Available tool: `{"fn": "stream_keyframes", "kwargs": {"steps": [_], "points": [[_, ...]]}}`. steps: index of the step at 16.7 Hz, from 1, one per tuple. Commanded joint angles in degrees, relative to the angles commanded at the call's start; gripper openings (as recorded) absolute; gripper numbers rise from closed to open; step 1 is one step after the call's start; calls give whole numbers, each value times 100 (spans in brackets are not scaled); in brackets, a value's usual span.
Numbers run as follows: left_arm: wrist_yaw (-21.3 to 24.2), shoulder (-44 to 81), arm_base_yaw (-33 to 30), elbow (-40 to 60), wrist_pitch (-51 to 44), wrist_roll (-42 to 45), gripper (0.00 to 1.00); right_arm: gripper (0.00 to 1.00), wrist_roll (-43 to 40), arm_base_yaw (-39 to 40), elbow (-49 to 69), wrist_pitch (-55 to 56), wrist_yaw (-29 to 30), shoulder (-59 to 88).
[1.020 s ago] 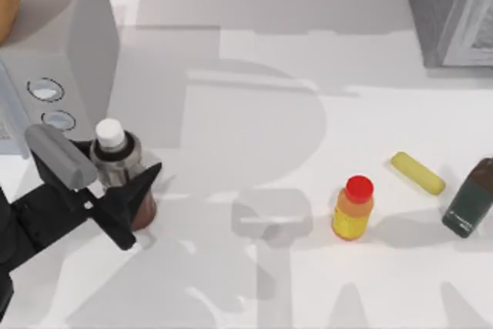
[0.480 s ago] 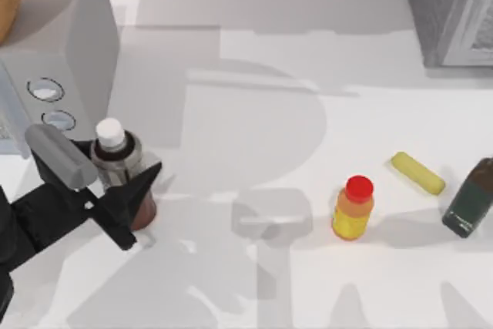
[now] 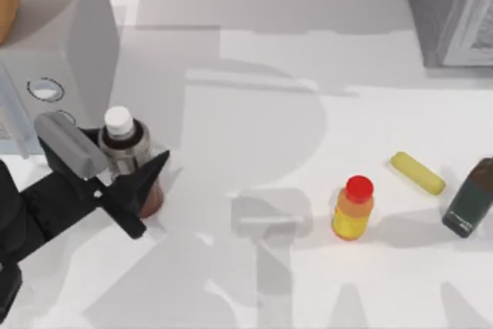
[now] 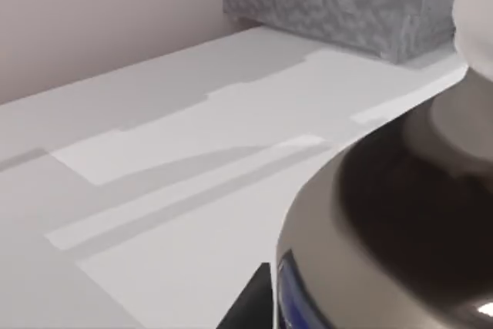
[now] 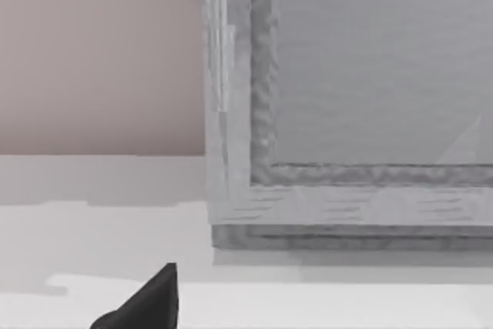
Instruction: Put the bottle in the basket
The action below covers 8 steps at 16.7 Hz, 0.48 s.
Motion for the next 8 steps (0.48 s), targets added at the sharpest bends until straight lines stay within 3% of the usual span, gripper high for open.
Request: {"fn": "stream_keyframes", "kwargs": {"steps": [4, 8], "points": [[-931, -1029, -909, 633, -1270, -77, 0, 100, 0, 0, 0, 0, 0, 0], [-2237, -2585, -2249, 1485, -3456, -230, 0, 100, 0, 0, 0, 0, 0, 0]]}}
